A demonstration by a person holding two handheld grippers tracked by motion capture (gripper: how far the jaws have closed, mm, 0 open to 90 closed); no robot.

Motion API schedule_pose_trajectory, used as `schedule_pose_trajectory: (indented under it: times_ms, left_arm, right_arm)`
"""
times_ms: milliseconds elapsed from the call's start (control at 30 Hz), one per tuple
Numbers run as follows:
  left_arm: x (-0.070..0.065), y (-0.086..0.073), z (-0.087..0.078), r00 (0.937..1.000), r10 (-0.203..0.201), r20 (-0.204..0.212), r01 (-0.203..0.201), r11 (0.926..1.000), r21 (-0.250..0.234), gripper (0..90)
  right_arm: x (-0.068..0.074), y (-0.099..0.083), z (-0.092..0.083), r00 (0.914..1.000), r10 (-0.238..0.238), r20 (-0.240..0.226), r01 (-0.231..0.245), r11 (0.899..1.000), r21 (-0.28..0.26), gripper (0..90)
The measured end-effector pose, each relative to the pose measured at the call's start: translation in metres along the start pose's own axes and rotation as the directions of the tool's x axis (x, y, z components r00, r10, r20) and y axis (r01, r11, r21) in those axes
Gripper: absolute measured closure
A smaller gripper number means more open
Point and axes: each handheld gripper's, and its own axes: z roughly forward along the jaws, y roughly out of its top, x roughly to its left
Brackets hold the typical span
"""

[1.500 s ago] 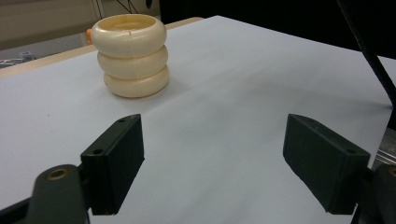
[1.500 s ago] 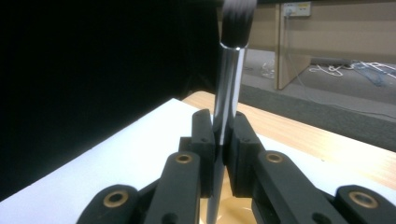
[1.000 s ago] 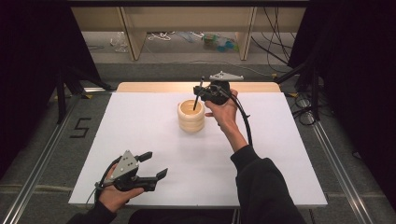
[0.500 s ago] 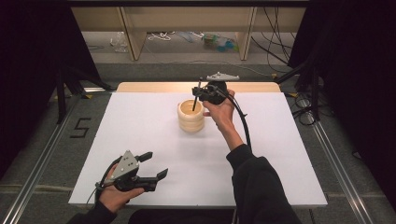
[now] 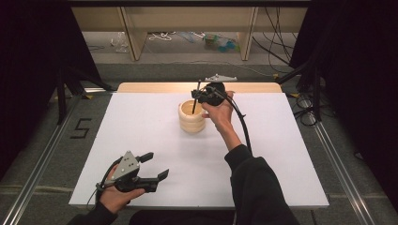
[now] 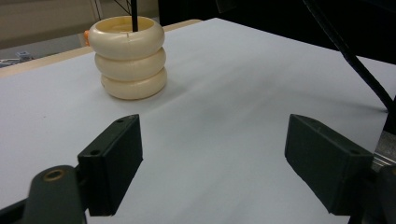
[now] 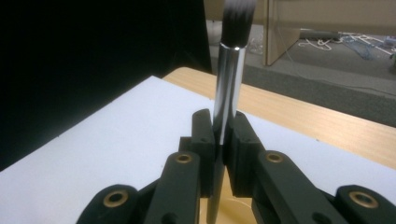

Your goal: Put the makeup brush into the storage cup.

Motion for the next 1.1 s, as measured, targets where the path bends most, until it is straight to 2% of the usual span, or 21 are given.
schedule_pose_trajectory:
  times_ms: [133,333,367,400,533,633,700,767,833,867,967,1100]
  left_arm:
    - [0.001,0.000,0.000,0.9999,0.014,0.003,-0.014,0.9999,0.001,18.8]
    - [0.001,0.000,0.000,0.9999,0.013,0.003,-0.013,0.9999,0.001,18.8]
    - [0.000,0.000,0.000,1.0000,0.000,0.003,0.000,1.0000,0.003,18.8]
    - [0.000,0.000,0.000,1.0000,0.001,0.004,-0.001,1.0000,0.004,18.8]
    - [-0.001,0.000,0.000,1.0000,-0.001,0.004,0.001,1.0000,0.003,18.8]
    - [-0.001,0.000,0.000,1.0000,0.000,0.003,0.000,1.0000,0.002,18.8]
    - [0.000,0.001,0.000,0.9999,0.014,0.004,-0.014,0.9999,0.003,18.8]
    - [-0.001,0.000,0.000,1.0000,0.002,0.005,-0.002,1.0000,0.003,18.8]
    - [0.000,0.000,0.000,1.0000,0.006,0.004,-0.006,1.0000,0.004,18.8]
    - [0.001,0.001,0.000,0.9998,0.018,0.010,-0.018,0.9998,0.002,18.8]
    - [0.001,0.001,-0.001,1.0000,0.005,0.005,-0.005,1.0000,-0.002,18.8]
    - [0.001,0.001,-0.001,1.0000,0.006,0.001,-0.006,1.0000,-0.001,18.8]
  right_arm:
    - [-0.001,-0.002,0.002,1.0000,0.002,0.001,-0.002,1.000,0.020,83.6]
    - [0.000,-0.004,0.005,0.9999,-0.009,0.011,0.008,0.999,0.053,83.6]
    - [0.000,-0.005,0.006,0.9999,-0.011,0.010,0.010,0.999,0.052,83.6]
    - [0.000,-0.005,0.007,0.9996,-0.025,0.013,0.025,0.998,0.050,83.6]
    - [0.001,-0.008,0.009,0.9999,-0.010,0.012,0.010,0.997,0.072,83.5]
    - [0.001,-0.011,0.012,0.9995,-0.027,0.016,0.026,0.997,0.074,83.3]
    - [0.003,-0.012,0.012,0.9998,-0.017,0.013,0.016,0.995,0.094,83.0]
    - [0.003,-0.013,0.013,0.9997,-0.025,0.010,0.024,0.995,0.100,82.2]
    - [0.002,-0.013,0.013,0.9993,-0.024,0.028,0.021,0.995,0.101,77.7]
    - [0.003,-0.013,0.012,0.9989,-0.018,0.044,0.014,0.996,0.092,71.7]
    - [0.004,-0.010,0.006,0.9966,-0.001,0.082,-0.005,0.997,0.077,55.9]
    - [0.002,-0.005,-0.006,0.9919,0.010,0.126,-0.015,0.999,0.039,41.2]
